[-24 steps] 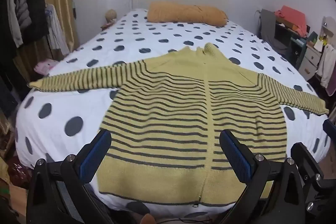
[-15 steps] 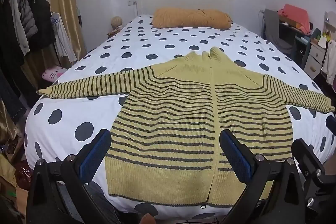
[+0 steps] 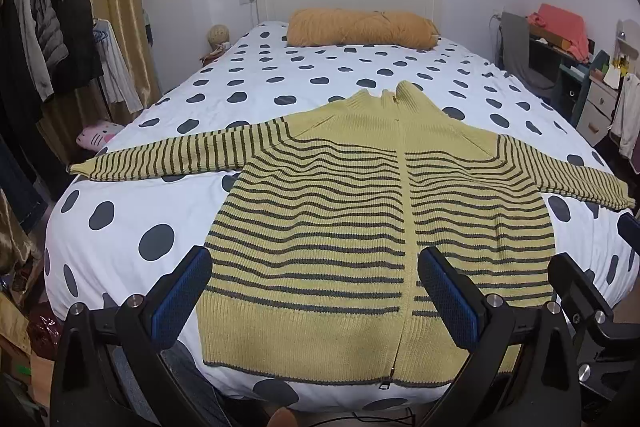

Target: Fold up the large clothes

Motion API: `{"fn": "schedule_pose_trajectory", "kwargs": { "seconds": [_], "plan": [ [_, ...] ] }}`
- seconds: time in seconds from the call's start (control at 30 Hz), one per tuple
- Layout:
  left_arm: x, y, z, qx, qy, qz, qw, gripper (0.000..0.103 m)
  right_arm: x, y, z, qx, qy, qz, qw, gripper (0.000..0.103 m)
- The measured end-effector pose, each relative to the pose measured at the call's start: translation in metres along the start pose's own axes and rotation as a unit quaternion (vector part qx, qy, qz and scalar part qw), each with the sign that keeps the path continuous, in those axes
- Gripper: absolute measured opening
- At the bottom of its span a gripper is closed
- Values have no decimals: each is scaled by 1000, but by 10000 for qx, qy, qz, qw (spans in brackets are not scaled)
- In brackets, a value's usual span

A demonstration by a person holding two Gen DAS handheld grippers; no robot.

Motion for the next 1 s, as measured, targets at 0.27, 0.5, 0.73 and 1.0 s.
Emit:
{"fn": "schedule_pose_trajectory", "kwargs": {
  "seconds": [0.27, 0.5, 0.73, 1.0],
  "plan": [
    [-1, 1, 0, 29, 58, -32, 10000, 103, 0, 2, -2, 17, -9, -13, 10000, 103],
    [-2, 4, 0, 26, 61, -65, 10000, 103, -1, 3, -6, 40, -8, -41, 10000, 103],
    [-3, 3, -2, 45, 18, -37, 10000, 103, -1, 3, -6, 39, -8, -48, 10000, 103],
    [-2, 3, -4, 56, -15, -16, 10000, 103, -2, 6, -4, 1, 35, -40, 10000, 103]
  ]
}}
Point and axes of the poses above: each gripper's, at about its wrist camera, not at the fingertips, and x roughly against the way its jaws point, z to its right, y to its underside, the point moved 4 cm from there along -x, roughly the way its jaws point, and after that the axes turned 12 degrees about y, right-handed, at the moved point
